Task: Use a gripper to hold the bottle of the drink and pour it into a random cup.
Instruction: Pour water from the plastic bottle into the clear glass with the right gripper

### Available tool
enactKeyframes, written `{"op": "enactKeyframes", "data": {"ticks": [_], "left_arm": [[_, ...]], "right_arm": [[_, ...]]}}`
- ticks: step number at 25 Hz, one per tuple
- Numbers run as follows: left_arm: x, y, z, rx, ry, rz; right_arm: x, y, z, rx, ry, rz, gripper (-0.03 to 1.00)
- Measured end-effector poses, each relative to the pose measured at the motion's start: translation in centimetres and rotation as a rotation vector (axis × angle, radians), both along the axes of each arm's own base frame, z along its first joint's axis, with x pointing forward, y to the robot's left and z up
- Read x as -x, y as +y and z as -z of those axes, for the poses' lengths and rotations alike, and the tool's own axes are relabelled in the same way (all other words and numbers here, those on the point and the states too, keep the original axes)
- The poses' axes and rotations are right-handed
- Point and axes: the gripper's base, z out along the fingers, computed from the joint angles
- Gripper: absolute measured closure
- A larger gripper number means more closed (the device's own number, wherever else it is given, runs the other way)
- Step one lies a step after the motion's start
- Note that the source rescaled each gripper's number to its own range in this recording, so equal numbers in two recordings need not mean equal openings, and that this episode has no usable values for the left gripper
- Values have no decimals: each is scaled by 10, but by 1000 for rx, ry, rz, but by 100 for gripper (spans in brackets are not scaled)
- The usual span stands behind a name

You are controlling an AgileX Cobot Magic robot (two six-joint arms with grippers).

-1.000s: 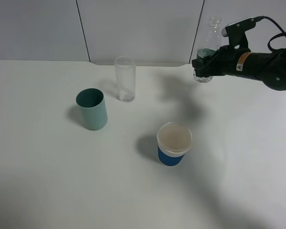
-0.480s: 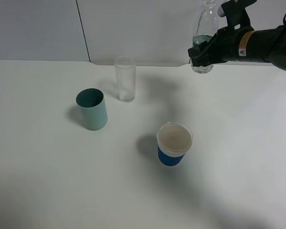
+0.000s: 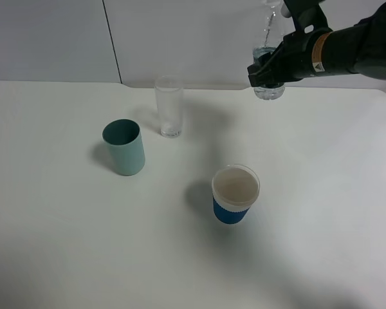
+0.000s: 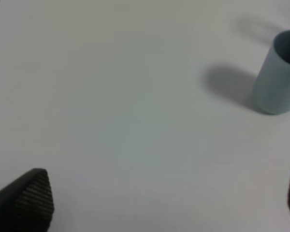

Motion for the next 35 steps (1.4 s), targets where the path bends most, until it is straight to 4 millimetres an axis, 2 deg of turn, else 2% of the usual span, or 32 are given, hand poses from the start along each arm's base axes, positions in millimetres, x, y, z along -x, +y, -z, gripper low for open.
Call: {"op": "enactKeyframes", "data": {"ticks": [6,9,11,15,19,35], "left_arm": [[0,0,0,0,0,0],[0,0,0,0,0,0],[0,0,0,0,0,0],[0,0,0,0,0,0],[0,0,0,0,0,0],[0,0,0,1,0,1]], "right_arm": [[-5,20,-23,46,-63,-28,97],[-6,25,-26,55,-81,-47,97],[-9,25,-21,67,-66,-41,97],[-17,27,4,96,-4,-35,97],[-17,37,20,165,12,-93,97],[-41,99,25,227,-44,-133,97]]}}
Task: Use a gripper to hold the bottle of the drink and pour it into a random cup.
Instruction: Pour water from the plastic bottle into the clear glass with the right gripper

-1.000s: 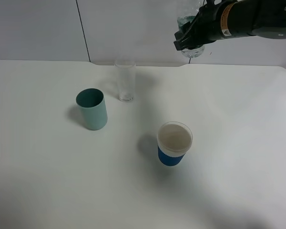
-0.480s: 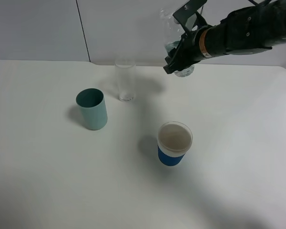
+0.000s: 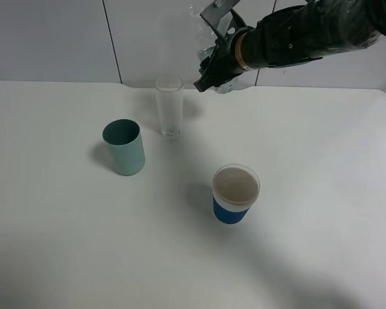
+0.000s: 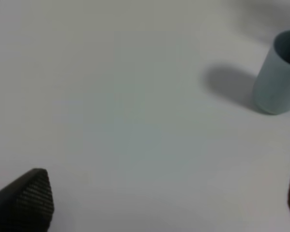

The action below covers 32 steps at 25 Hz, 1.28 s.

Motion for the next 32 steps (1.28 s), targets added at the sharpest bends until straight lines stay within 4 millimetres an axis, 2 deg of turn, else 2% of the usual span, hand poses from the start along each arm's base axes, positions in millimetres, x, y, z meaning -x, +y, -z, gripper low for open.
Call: {"op": "enactKeyframes", "data": {"ticks": [4,15,22,32], "left_arm": [[0,0,0,0,0,0],[0,0,0,-1,0,0],[0,0,0,-1,0,0],[0,0,0,-1,0,0]], "right_arm": [[-1,8,-3,36,-33,-22,97],[-3,3,-4,237,-121,-80,97],[-4,1,-4,278,-132,-61,97],[0,8,-4,319,-152,-61,97]]}}
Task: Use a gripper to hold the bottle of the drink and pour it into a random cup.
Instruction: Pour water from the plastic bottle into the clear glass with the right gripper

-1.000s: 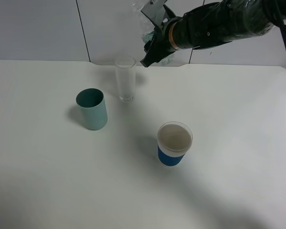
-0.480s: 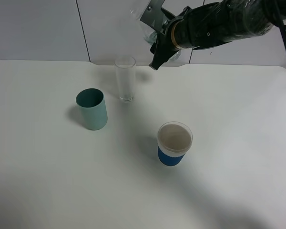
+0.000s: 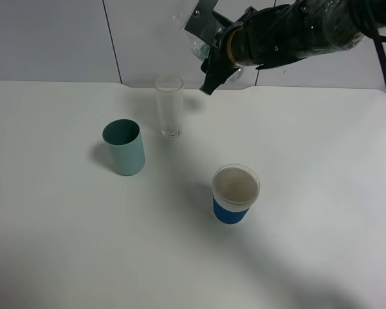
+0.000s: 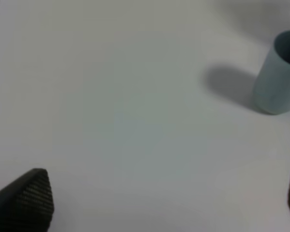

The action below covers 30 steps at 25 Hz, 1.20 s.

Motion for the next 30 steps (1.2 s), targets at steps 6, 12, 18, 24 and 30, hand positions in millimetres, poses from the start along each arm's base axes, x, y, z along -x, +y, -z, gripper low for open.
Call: {"op": "enactKeyframes", "data": {"ticks": [6,12,18,24,30], "left_arm": [[0,0,0,0,0,0],[0,0,0,0,0,0],[0,0,0,0,0,0],[0,0,0,0,0,0],[0,0,0,0,0,0]], "right_arm": [[0,10,1,17,-16,-12,97],[2,15,-2,40,-35,-30,97],[4,18,-2,151,-69,-92,97],[3,16,-2,229,-93,-105,97],[3,16,-3,270,-105,-129,97]]}}
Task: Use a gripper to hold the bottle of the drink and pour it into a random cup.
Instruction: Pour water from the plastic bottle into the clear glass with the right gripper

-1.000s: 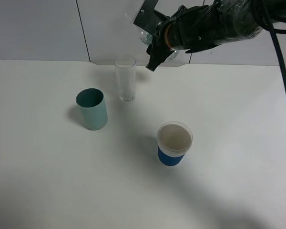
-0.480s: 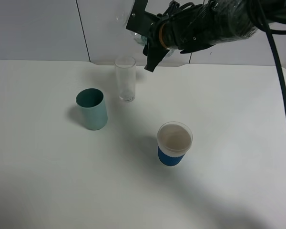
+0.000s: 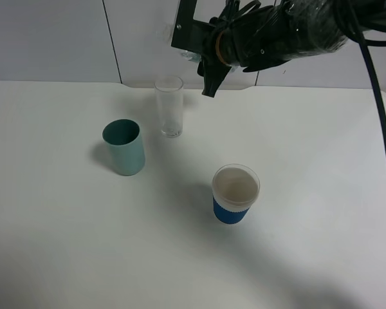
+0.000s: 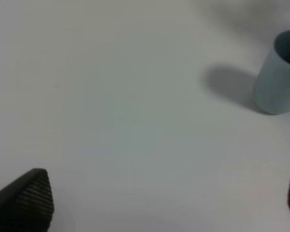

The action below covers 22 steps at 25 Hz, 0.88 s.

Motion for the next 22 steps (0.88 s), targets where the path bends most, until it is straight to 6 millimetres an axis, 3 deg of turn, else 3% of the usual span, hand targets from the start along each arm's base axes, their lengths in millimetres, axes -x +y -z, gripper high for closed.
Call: {"op": "enactKeyframes", "data": {"ticks": [22], "left_arm": [[0,0,0,0,0,0]], "right_arm": [[-2,-4,-3,162,-60,-25,97]]}}
